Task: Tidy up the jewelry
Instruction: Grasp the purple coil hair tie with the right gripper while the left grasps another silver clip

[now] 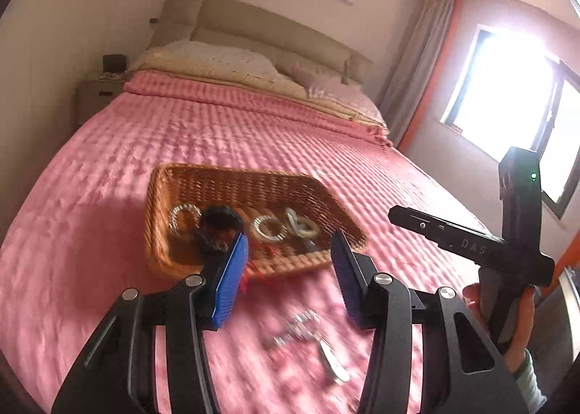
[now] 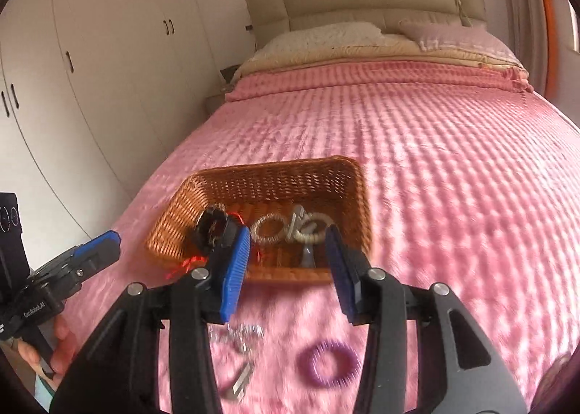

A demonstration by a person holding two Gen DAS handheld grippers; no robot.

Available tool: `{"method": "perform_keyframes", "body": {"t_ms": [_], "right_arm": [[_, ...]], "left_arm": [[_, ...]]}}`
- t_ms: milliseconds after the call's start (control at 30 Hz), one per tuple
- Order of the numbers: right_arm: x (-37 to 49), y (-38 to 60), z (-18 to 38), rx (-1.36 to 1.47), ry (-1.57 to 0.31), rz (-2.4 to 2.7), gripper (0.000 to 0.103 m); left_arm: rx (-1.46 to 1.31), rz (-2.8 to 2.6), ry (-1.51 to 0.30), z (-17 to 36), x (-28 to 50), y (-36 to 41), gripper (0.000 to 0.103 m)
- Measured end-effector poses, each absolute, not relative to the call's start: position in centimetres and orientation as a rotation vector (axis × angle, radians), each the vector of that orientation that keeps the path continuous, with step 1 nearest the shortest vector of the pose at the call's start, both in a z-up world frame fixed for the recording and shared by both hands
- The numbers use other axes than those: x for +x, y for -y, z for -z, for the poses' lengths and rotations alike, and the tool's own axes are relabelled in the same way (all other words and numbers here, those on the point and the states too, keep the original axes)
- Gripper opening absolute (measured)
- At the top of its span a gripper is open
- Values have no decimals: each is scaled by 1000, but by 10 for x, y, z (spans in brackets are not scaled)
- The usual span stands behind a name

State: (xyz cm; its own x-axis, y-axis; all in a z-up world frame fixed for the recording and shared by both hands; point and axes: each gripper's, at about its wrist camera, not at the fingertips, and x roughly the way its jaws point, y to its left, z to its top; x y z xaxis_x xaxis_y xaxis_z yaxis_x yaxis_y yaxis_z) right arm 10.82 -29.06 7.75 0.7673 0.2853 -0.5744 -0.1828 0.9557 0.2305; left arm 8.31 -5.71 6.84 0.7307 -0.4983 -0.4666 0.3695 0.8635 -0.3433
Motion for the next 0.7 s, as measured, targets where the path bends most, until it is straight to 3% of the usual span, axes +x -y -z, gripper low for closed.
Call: {"method": "perform_keyframes", "body": {"t_ms": [233,500,700], "right_arm": [[65,319,-41,183,-664,-224,40],[79,323,27,176,-762,-167,40],[83,320,40,152,-777,-162,37]], "left_arm": [[-221,495,-634,-35,39,75,46],[-188,504,-788,20,35,107,46],[-150,464,-843,35,40,128,46]]}}
